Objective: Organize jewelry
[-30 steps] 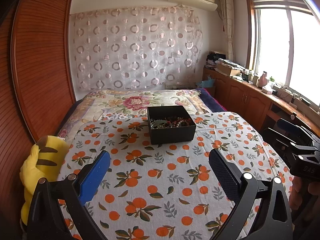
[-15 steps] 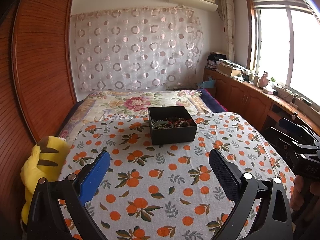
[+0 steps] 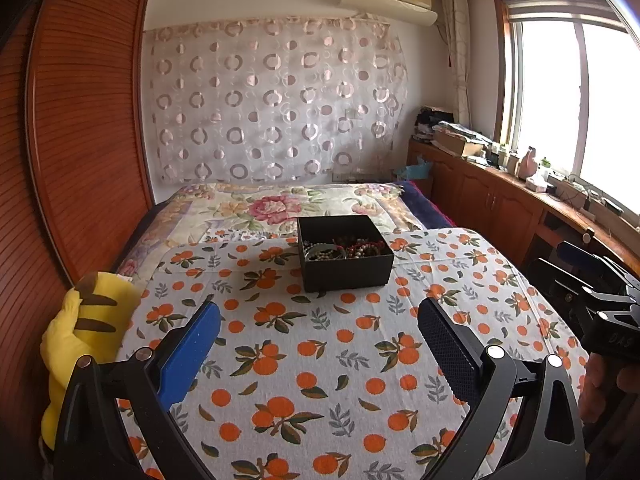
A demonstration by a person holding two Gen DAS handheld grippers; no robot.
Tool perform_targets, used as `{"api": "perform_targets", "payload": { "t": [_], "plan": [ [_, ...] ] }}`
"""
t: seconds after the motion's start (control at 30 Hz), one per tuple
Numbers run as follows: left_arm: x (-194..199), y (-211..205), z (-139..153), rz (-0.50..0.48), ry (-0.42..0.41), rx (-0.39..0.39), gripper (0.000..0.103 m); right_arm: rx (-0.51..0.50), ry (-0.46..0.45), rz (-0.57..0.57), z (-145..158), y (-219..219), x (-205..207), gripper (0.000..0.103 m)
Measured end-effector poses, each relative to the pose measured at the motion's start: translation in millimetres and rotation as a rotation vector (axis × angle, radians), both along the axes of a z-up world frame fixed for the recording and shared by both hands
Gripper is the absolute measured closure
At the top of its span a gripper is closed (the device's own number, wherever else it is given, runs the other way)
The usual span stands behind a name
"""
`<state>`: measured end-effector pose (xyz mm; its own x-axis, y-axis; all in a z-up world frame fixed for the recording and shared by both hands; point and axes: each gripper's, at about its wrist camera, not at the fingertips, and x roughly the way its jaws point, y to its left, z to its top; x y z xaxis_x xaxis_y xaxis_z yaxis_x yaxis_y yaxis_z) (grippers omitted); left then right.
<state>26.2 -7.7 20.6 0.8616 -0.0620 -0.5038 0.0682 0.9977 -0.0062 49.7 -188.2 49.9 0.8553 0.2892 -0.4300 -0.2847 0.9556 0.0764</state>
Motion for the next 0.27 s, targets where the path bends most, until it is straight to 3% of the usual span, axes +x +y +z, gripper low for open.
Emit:
{"api": "perform_targets", "payload": {
  "t": [0.27],
  "plan": [
    [0.0, -1.5, 1.8, -0.005, -0.006, -0.005, 0.008, -0.002, -0.001, 0.0, -0.2, -0.6, 0.0, 0.003]
  ]
}}
